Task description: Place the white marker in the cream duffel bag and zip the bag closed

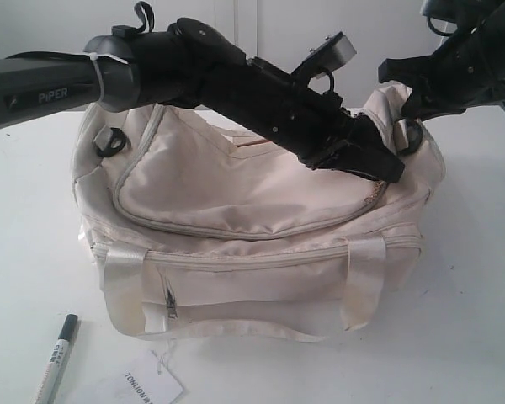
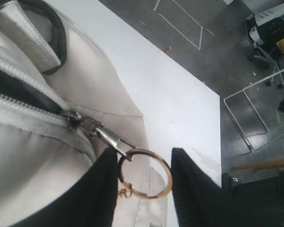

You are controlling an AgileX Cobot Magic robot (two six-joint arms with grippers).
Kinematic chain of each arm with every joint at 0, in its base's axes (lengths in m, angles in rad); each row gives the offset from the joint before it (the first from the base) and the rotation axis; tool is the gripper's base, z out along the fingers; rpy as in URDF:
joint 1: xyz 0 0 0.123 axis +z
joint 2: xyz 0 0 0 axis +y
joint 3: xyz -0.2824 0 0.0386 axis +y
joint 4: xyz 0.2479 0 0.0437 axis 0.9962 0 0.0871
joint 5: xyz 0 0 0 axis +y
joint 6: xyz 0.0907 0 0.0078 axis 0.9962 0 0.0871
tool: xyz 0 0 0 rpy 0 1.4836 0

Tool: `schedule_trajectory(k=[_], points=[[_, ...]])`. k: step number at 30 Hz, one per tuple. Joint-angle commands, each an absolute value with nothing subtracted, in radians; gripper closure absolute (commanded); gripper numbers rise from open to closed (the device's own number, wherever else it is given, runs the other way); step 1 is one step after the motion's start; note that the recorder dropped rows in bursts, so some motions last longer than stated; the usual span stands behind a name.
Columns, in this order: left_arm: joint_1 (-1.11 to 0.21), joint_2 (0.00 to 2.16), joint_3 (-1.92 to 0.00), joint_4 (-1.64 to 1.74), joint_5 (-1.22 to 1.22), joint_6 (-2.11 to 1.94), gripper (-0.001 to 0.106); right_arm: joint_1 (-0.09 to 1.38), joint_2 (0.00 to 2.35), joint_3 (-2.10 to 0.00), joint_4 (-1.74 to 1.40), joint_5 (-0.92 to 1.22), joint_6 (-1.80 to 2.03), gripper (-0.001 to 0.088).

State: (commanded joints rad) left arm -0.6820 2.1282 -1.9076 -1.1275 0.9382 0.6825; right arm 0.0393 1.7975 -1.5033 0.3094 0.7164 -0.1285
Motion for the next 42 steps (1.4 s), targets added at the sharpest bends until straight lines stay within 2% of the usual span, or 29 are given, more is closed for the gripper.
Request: schedule_trajectory(k=[18, 42], points=[[-0.684, 2.090, -1.908, -1.114, 0.945, 0.641, 0.105, 0.039, 1.798, -1.503, 0.318, 0.645, -0.128, 0.0868], [-0.721, 2.082, -1.908, -0.917, 1.045, 0.597, 0.105, 0.039, 1.798, -1.503, 0.418, 0.748, -0.105, 0.0868]])
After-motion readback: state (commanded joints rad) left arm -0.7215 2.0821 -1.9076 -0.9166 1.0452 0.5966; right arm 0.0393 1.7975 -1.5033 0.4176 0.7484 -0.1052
